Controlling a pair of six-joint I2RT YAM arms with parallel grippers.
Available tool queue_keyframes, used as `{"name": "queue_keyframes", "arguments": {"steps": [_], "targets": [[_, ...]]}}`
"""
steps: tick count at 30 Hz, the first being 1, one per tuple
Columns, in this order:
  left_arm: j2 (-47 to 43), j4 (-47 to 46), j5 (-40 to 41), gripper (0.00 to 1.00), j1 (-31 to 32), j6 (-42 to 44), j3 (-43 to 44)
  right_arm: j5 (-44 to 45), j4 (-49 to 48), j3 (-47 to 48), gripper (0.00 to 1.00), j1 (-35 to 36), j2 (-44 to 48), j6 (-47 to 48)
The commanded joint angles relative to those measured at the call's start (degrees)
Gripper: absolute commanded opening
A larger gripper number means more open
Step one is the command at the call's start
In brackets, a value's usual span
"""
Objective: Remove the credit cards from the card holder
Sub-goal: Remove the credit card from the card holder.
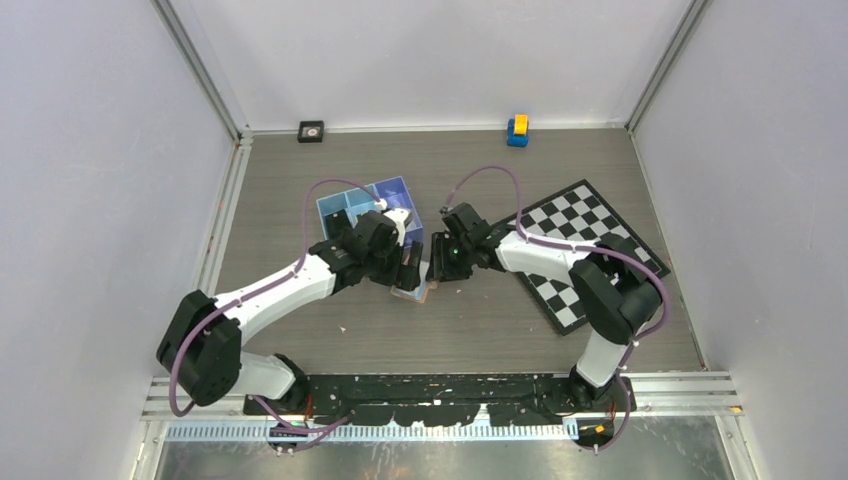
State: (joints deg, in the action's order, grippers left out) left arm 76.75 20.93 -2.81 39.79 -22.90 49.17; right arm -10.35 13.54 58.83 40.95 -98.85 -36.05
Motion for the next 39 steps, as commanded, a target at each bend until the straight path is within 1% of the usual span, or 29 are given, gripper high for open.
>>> {"name": "queue_keyframes", "arguments": {"steps": [1, 2, 4, 6, 8, 10, 15, 20, 24, 32, 34, 38, 39], "targets": [[1.6, 2.7, 0.5, 0.83, 0.3, 1.3, 3.5, -1.6, 0.7, 2.3, 0.38, 0.6, -0.7, 0.5], [1.9, 2.8, 0.6, 0.83, 0.2, 1.3, 3.6, -1.5, 0.8, 2.1, 0.33, 0.6, -0.7, 0.6], [2.1, 2.6, 0.6, 0.83, 0.2, 1.1, 3.6, -0.7, 0.9, 1.7, 0.19, 0.5, 0.0, 0.8], [2.2, 2.2, 0.7, 0.83, 0.3, 1.0, 3.4, -0.4, -0.4, 0.7, 0.11, 0.5, 1.7, 0.7], [2.8, 1.6, 1.0, 0.83, 0.2, 1.0, 3.1, -0.4, -2.7, -0.7, 0.05, 0.5, 3.7, 0.2], [3.8, 0.7, 0.5, 0.85, 0.2, 0.9, 2.9, -0.6, -4.7, -1.9, 0.02, 0.5, 5.1, 0.4], [8.1, 2.0, 1.3, 0.88, 0.2, 1.2, 4.5, -0.9, -5.5, -1.9, 0.01, 0.4, 4.8, 1.1], [11.0, 4.6, 4.6, 0.9, 0.2, 1.3, 6.0, -1.7, -5.6, -1.6, 0.01, 0.4, 4.7, 1.7], [13.4, 5.0, 3.7, 0.9, 0.2, 1.3, 7.0, -0.8, -5.9, -2.3, 0.01, 0.4, 6.3, 2.1], [18.4, 5.1, 5.7, 0.91, 0.0, 1.0, 8.4, -1.5, -6.9, -3.0, 0.0, 0.4, 7.5, 2.0], [19.0, 5.4, 6.3, 0.87, 0.0, 1.0, 8.7, -1.5, -6.9, -3.1, 0.0, 0.4, 7.6, 2.0], [18.4, 4.2, 4.3, 0.68, -1.2, 0.9, 7.8, -1.3, -7.0, -3.2, 0.01, 0.4, 7.7, 2.1], [18.2, 3.8, 3.5, 0.65, -1.6, 0.8, 7.5, -1.2, -7.0, -3.2, 0.0, 0.4, 7.7, 2.1]]}}
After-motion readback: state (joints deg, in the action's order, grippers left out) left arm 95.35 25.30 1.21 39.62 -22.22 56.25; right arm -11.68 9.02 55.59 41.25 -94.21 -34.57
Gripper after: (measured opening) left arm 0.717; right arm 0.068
